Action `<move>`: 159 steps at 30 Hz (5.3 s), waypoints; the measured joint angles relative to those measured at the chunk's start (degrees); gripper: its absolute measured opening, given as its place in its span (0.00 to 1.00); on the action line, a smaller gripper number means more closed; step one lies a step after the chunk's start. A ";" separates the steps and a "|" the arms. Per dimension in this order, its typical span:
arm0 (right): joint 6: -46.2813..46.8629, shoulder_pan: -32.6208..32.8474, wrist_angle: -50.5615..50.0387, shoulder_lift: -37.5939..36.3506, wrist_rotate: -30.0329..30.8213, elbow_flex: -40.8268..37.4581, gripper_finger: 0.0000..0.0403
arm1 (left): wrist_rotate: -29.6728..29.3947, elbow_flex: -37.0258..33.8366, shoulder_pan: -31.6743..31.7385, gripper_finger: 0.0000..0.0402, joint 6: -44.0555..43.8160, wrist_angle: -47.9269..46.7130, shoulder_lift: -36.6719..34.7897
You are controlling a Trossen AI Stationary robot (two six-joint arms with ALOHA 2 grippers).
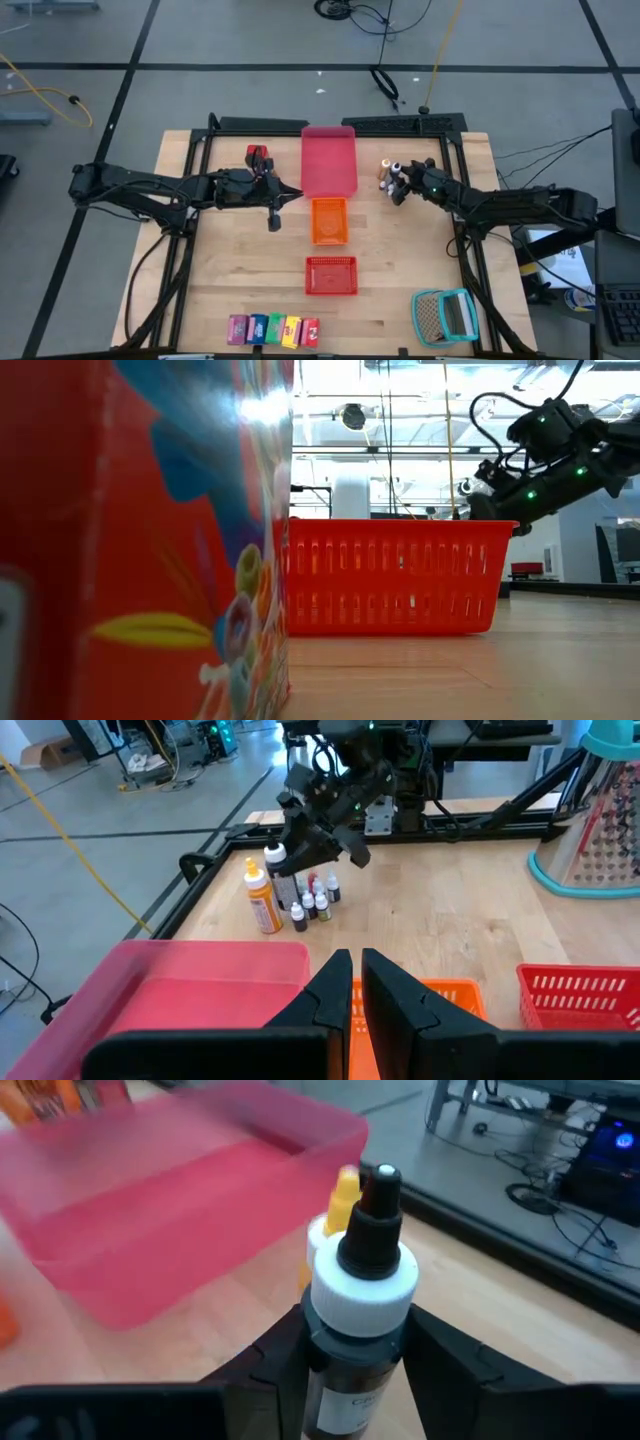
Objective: Pick & Place Kitchen Items
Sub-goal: Put the large black food coloring bottle into the orange basket, then put the small black food coloring bottle into the orange basket
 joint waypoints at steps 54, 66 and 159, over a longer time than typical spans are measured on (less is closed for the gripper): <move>-3.95 24.48 1.13 25.85 -5.99 28.67 0.32 | 0.00 0.00 0.00 0.08 -0.76 0.51 -0.02; -3.98 24.37 0.84 25.36 -6.06 28.66 0.33 | 0.00 0.00 0.00 0.08 -0.73 0.49 -0.02; 38.50 19.94 -58.54 8.88 28.80 20.16 0.49 | 0.02 0.00 -0.02 0.08 -2.00 0.44 -0.02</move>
